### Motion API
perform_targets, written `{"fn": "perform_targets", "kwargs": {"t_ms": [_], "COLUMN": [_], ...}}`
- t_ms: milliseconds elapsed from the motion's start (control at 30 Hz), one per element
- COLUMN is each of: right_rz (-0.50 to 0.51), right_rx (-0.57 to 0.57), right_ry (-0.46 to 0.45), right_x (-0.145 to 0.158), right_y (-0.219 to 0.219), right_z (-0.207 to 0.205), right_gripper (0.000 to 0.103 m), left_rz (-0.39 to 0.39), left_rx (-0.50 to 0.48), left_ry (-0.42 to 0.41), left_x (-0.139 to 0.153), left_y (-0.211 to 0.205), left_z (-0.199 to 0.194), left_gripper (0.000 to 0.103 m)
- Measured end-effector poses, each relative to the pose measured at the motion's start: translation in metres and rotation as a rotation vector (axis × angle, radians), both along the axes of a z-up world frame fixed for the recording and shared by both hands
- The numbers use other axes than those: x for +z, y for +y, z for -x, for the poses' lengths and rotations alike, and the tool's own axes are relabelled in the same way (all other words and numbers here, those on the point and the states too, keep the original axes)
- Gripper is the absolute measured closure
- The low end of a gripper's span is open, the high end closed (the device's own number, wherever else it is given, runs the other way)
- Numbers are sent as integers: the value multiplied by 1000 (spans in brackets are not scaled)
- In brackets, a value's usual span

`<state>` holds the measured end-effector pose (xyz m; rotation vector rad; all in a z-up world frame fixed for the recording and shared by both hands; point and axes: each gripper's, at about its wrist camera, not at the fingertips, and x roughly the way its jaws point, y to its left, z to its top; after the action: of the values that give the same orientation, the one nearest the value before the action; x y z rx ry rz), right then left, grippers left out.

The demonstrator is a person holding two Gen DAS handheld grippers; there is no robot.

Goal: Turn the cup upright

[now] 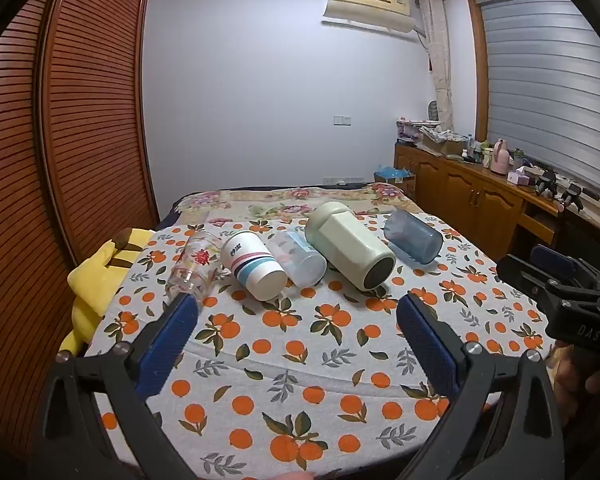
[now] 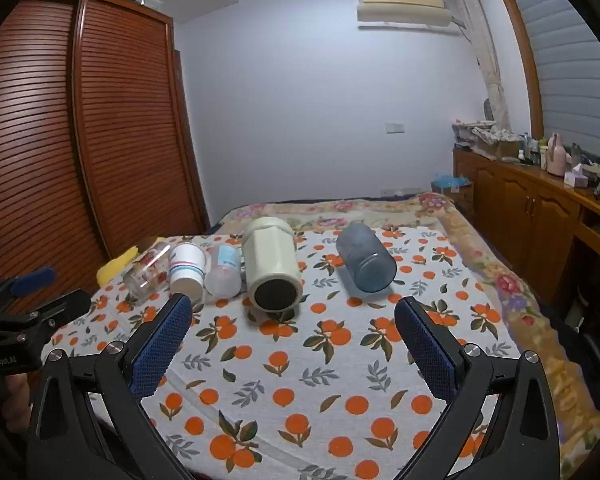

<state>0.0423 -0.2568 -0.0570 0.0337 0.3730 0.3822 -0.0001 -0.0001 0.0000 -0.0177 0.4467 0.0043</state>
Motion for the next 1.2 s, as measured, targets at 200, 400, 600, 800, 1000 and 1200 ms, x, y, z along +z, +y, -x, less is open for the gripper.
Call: {"fn": "perform_targets", "kwargs": {"t_ms": [200, 400, 600, 800, 1000, 1200], "right_rz": [11, 11, 10, 10, 9, 10], "right_rx": [0, -1, -1, -1, -1, -2], "right_ry": [0, 2, 3, 2, 3, 1], "right_x": [-1, -1, -1, -1, -1, -1], "right_y": [0, 0, 0, 0, 0, 0], "right_z": [0, 0, 0, 0, 0, 1], "right_gripper": [0, 0, 0, 0, 0, 0], "left_rz": [0, -1, 0, 0, 0, 1], "left_rx": [0, -1, 0, 0, 0, -1], "left_ry": [4, 4, 2, 1, 0, -1], "left_x": [0, 0, 0, 0, 0, 0], "left_y": [0, 0, 0, 0, 0, 0], "left_z": [0, 0, 0, 0, 0, 0], "left_gripper": [2, 2, 2, 2, 2, 2]}}
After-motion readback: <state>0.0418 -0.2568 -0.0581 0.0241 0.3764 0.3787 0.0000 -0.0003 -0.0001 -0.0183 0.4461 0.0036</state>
